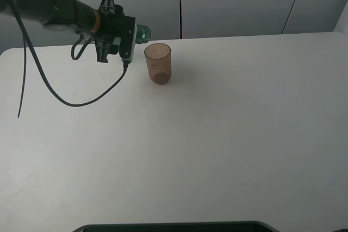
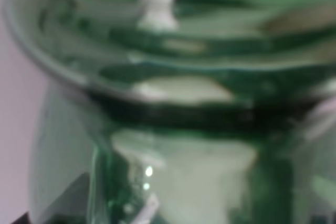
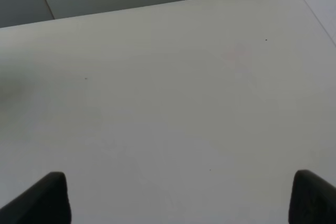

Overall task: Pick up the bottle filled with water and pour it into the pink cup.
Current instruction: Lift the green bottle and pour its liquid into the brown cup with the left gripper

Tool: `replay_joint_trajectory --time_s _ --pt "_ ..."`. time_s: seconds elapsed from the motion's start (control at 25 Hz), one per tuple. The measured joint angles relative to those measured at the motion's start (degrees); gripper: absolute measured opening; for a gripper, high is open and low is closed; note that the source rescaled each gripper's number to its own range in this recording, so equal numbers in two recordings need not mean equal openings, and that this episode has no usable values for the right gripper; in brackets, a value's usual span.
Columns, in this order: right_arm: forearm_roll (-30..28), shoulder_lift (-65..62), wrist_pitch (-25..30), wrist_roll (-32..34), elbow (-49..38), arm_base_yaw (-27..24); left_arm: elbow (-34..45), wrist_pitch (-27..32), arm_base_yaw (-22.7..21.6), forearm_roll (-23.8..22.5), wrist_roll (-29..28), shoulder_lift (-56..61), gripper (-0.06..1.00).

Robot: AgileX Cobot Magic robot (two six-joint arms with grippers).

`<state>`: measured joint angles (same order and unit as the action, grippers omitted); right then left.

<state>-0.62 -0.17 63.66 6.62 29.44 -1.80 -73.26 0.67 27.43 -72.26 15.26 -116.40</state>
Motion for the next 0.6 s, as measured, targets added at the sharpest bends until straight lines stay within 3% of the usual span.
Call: replay_joint_trajectory --time_s 0.6 --pt "0.0 0.0 0.0 0.0 0.0 0.0 0.0 2.8 0.0 -0.47 0.0 0.0 0.01"
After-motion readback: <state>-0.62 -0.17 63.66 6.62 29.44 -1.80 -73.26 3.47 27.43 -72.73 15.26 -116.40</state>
